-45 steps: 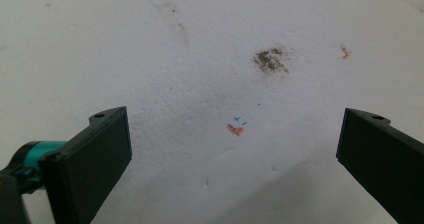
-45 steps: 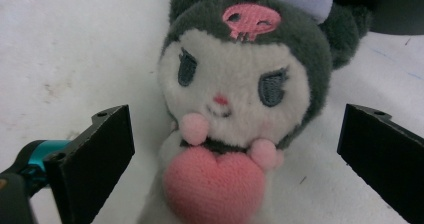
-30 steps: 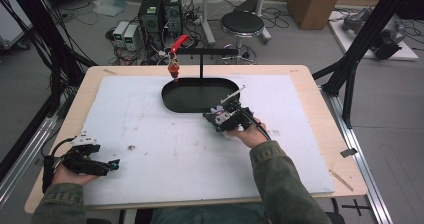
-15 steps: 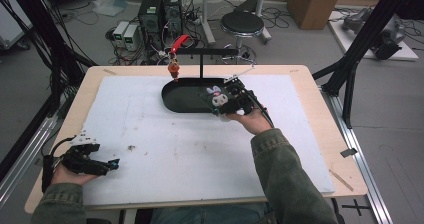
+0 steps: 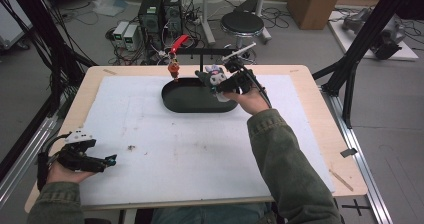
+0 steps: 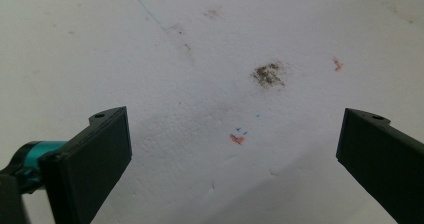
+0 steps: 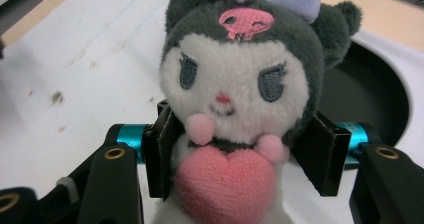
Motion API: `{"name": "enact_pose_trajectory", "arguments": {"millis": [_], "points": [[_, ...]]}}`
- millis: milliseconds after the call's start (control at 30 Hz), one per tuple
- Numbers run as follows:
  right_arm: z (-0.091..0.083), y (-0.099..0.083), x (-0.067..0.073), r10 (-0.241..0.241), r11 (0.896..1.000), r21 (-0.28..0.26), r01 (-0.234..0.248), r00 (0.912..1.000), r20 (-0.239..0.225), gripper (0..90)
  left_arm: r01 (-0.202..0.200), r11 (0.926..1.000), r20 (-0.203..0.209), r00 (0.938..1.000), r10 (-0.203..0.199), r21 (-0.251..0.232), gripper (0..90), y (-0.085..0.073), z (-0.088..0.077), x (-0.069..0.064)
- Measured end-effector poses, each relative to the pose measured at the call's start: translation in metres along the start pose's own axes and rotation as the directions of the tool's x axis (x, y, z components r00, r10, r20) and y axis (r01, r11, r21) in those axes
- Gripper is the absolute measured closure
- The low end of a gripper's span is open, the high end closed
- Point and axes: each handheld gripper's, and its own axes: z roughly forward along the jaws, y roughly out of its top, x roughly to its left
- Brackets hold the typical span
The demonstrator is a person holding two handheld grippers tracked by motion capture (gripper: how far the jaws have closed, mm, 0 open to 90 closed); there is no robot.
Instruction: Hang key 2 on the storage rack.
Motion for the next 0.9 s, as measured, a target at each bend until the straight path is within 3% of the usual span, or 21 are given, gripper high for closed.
{"name": "enact_pose_trajectory", "arguments": {"millis": [67,233,267,433,567,900], "points": [[-0.002,0.007,-0.003,0.030,0.999,-0.009,-0.031,0.9995,-0.007,40.8,-0.005,1.0000,0.001,1.0000,0.005,0.006,1.7,0.000,0.000,0.001],[-0.006,0.017,-0.008,0.045,0.998,-0.035,-0.044,0.9988,0.021,40.7,-0.001,0.9999,0.006,1.0000,0.001,0.012,1.7,0.001,0.002,0.002],[-0.009,0.019,-0.009,0.072,0.996,-0.046,-0.071,0.9973,0.017,40.7,0.002,1.0000,0.008,1.0000,-0.002,0.009,1.7,0.001,0.002,0.002],[-0.009,0.022,-0.013,0.043,0.996,-0.073,-0.041,0.9989,0.018,40.7,0.006,0.9999,0.013,0.9999,-0.006,0.014,1.7,0.000,0.002,0.002],[-0.009,0.027,-0.015,0.059,0.995,-0.086,-0.057,0.9978,0.029,40.7,0.005,0.9999,0.016,0.9999,-0.005,0.012,1.7,0.001,0.002,0.002],[-0.004,0.047,-0.009,0.035,0.997,-0.068,-0.029,0.9962,0.079,40.6,0.005,0.9997,0.007,1.0000,-0.005,0.023,1.7,0.002,0.003,0.003]]}}
